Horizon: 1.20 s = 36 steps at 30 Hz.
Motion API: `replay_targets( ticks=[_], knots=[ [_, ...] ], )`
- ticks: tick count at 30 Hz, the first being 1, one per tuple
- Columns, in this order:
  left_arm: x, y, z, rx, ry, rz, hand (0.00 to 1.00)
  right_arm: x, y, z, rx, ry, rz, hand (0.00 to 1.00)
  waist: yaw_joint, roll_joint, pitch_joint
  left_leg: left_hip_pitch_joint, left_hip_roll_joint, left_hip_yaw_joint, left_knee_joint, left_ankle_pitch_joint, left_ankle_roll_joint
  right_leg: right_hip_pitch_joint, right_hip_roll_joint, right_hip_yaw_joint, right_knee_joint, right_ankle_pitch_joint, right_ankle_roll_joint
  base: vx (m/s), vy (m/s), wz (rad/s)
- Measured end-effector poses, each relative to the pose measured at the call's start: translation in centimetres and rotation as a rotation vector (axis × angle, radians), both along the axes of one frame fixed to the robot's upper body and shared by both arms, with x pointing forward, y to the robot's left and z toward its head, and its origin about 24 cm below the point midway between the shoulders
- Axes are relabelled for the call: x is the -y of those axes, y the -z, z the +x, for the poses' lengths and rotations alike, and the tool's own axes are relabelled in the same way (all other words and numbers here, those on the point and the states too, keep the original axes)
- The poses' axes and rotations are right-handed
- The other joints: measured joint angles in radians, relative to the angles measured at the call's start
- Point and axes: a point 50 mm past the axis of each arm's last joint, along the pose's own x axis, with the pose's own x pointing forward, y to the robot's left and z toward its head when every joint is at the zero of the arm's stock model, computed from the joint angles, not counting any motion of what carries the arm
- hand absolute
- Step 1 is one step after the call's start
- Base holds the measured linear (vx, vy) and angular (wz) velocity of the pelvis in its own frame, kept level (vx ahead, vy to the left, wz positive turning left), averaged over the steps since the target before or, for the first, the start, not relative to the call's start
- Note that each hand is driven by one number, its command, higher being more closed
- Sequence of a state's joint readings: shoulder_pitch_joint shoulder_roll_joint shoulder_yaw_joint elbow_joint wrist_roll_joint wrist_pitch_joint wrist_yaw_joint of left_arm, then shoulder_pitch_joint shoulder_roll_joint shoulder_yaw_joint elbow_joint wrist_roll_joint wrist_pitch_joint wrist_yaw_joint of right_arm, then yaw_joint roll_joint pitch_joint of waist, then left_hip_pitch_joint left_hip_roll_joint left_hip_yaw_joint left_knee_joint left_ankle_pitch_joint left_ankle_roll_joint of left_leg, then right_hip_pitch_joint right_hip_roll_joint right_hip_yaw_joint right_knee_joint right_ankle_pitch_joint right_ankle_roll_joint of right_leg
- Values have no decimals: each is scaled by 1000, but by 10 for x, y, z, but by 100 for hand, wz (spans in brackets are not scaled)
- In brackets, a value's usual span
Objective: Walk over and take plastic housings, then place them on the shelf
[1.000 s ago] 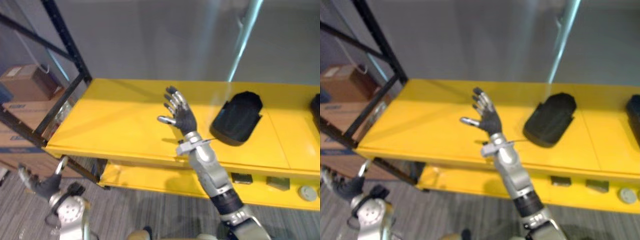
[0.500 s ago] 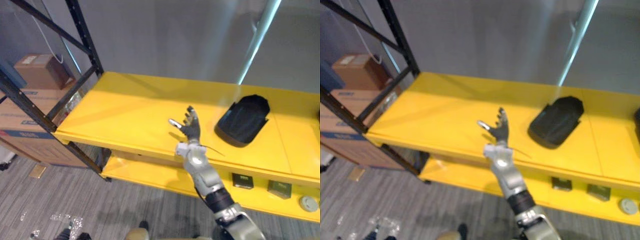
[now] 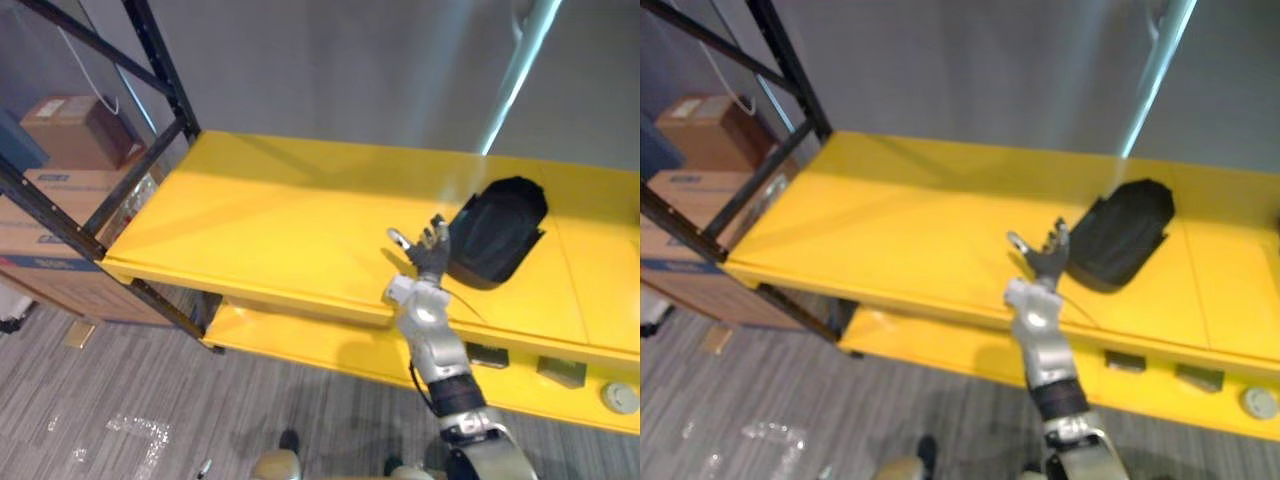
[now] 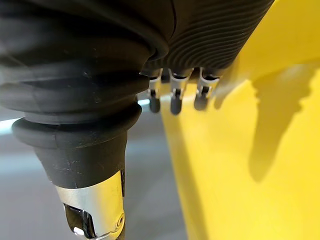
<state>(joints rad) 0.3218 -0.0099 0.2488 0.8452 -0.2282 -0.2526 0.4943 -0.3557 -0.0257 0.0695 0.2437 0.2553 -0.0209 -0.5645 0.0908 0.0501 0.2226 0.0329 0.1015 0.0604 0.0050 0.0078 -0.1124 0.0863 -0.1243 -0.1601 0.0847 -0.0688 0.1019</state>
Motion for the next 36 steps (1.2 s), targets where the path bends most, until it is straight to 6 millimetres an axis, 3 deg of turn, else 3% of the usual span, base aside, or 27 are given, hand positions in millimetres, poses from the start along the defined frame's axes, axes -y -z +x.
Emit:
replay_targets(
  ticks=[9,29,33,36],
  knots=[
    [9,0,12,47,86,-31,0,14,2,-8,9,62,-12,0,-21,1,1,3,-17,5,-13,0,2,-16,-21,1,27,-23,12,28,9,1],
    [22,1,17,63,171,-69,0,40,8,-29,29,185,16,0,-24,10,1,21,-22,30,-24,0,3,-31,-29,24,55,-36,17,-11,1,-3],
    [22,1,17,63,173,-72,0,39,5,-29,57,128,10,0,-24,10,1,22,-25,30,-30,1,5,-30,-31,23,49,-35,19,16,3,0],
    [22,1,18,65,177,-75,0,33,0,-26,103,-41,-13,0,-25,10,0,20,-25,28,-30,1,5,-29,-31,22,46,-34,19,0,0,0]
  ],
)
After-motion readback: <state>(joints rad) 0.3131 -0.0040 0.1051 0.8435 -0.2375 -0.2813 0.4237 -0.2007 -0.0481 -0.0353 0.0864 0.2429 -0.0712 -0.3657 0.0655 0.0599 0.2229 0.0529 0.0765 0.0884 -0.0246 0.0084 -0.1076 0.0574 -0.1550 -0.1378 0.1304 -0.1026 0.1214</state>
